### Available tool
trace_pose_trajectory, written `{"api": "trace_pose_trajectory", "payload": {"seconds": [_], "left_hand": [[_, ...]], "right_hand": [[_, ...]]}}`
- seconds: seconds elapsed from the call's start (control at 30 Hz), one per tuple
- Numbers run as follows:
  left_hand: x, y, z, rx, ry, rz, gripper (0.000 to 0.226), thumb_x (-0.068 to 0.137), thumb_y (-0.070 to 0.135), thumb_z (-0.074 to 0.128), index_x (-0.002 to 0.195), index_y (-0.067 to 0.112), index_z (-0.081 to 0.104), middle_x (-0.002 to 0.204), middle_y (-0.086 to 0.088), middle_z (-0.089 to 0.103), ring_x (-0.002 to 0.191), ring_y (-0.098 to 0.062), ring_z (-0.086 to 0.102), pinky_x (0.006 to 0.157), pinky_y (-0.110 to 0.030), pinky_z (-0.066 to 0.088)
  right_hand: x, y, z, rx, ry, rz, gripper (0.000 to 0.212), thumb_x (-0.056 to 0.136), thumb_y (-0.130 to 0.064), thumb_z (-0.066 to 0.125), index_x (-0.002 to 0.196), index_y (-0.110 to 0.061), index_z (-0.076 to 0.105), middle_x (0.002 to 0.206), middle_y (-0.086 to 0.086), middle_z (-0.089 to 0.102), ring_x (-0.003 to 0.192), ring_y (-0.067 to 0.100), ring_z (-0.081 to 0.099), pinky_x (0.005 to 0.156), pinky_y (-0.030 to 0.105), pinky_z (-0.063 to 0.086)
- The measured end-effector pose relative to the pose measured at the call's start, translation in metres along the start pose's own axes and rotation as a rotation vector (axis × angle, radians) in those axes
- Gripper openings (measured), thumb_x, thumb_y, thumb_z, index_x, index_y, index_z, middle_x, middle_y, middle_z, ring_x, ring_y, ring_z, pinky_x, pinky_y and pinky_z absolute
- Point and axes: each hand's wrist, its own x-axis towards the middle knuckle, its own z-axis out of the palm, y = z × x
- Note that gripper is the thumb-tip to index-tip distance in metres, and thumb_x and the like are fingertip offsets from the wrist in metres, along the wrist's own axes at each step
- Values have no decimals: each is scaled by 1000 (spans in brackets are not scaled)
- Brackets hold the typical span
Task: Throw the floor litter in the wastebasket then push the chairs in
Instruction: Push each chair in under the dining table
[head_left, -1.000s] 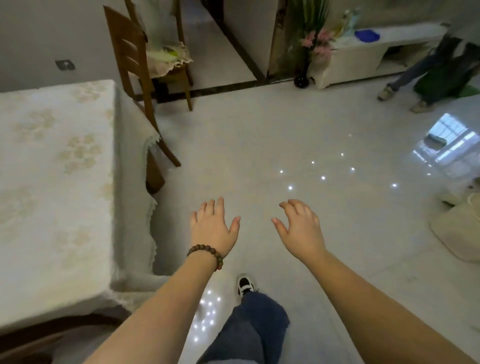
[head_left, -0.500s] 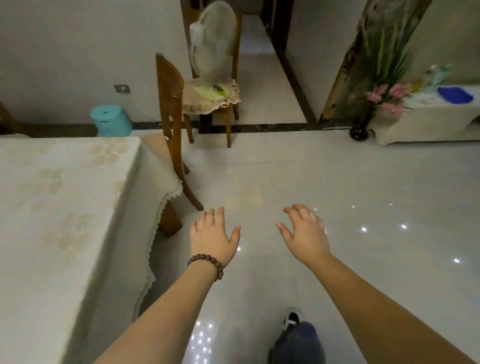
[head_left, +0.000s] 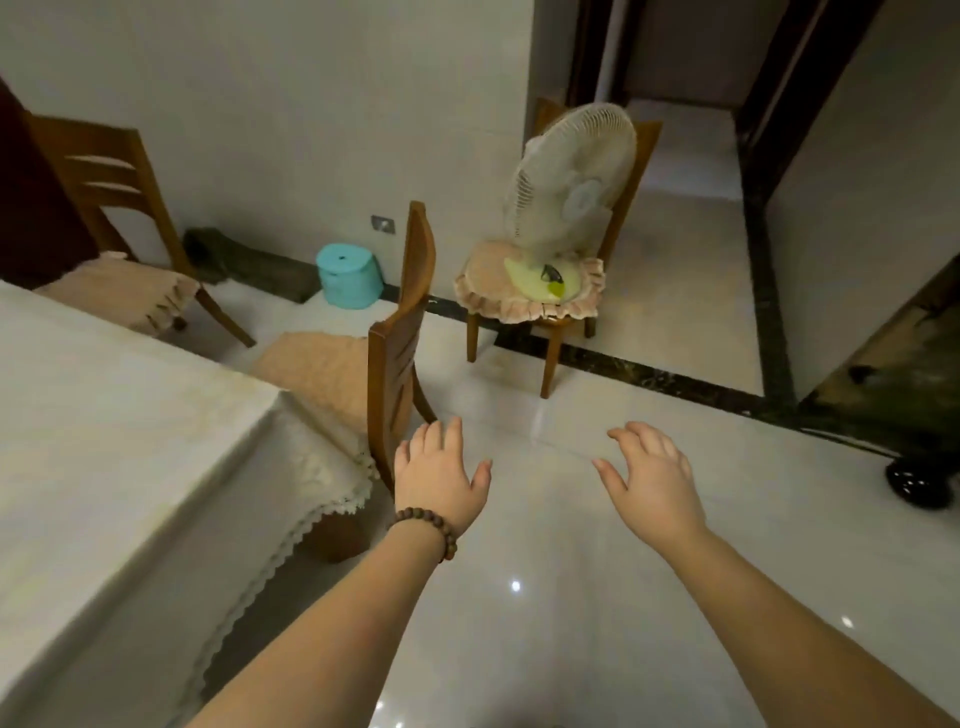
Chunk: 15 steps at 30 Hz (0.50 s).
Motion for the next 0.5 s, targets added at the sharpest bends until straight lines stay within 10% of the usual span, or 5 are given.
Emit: {"api": "trace_pose_trajectory", "payload": {"seconds": [0.5], "left_hand": [[309,39,-24,-59,256,-352,66,90,52,42,145,20,24,150,-6,31,139,-25,25,115,-44,20]], "right_hand": [[394,-28,49,-8,-156,-479,46,93,-44,44,134,-21,43,142,4,38,133,24,29,109,43,25]]}}
